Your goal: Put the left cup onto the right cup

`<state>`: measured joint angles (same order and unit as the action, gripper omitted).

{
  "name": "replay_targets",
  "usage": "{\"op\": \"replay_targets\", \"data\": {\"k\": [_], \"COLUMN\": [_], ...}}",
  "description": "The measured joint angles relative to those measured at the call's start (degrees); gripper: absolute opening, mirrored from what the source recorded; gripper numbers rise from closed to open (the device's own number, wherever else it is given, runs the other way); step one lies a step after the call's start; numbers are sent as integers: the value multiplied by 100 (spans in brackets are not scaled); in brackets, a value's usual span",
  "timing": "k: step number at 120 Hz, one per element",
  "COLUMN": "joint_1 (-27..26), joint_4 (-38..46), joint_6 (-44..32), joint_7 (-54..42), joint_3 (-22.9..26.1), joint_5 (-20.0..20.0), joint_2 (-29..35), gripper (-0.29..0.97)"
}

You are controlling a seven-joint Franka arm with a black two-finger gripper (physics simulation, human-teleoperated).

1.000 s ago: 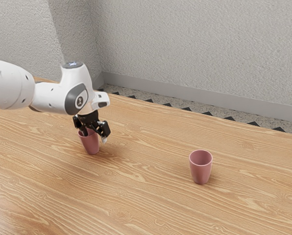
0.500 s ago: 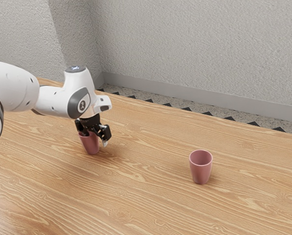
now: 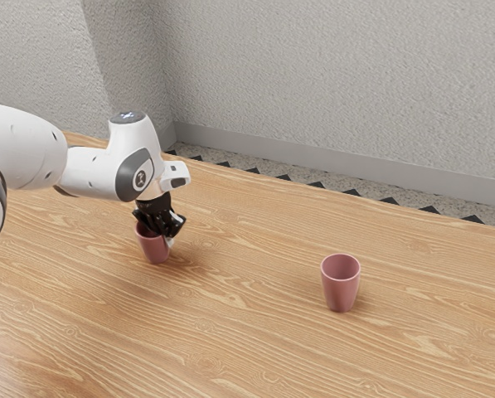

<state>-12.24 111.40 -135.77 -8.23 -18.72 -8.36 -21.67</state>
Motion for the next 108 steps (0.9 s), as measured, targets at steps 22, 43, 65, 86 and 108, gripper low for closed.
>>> {"op": "replay_targets", "data": {"k": [22, 43, 65, 86, 108], "joint_1": [-25, -26, -33, -114, -373], "joint_4": [3, 8, 0, -12, -19], "joint_6": [-8, -3, 19, 78, 408], "joint_7": [66, 111, 136, 145, 188], "joint_3": [-2, -2, -1, -3, -9], "joint_5": [24, 31, 31, 53, 146], "joint_2": [9, 12, 41, 145, 473], "gripper": [-11, -11, -11, -10, -10]}}
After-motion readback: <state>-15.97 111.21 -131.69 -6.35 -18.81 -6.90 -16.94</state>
